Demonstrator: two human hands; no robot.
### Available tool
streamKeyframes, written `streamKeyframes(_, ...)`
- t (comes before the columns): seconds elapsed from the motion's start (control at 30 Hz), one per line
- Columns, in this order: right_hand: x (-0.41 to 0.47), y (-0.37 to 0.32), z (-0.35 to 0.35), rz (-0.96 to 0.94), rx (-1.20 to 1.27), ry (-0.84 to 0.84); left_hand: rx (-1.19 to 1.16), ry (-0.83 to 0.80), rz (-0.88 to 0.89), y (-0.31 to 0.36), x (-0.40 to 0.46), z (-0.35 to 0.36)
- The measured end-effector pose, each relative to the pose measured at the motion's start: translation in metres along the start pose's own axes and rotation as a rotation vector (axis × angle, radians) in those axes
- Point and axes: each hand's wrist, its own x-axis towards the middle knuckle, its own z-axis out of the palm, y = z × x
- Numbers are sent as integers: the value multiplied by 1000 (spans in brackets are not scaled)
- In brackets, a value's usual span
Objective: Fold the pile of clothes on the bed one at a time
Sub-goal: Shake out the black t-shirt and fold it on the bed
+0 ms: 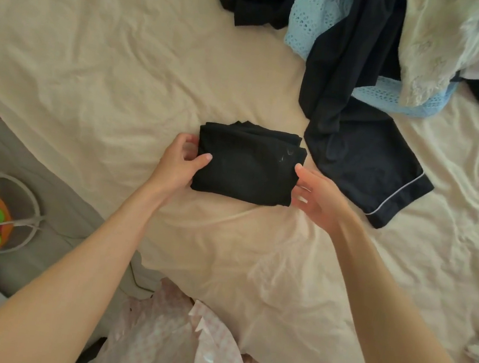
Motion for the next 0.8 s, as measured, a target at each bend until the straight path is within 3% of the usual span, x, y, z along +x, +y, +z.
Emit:
streamKeyframes(0.2, 1, -16, 6, 95, -46, 72, -42, -25, 5, 12, -6, -7)
streamKeyframes(0.4, -34, -14, 17, 69, -140, 22, -17, -41, 23, 16, -42, -28)
streamKeyframes(0.63, -124, 33, 32, -79, -76, 1, 27, -78, 41, 15, -126, -55)
streamKeyframes(0.8, -199, 91, 26, -169, 39, 65, 80, -209, 62, 10, -187, -63)
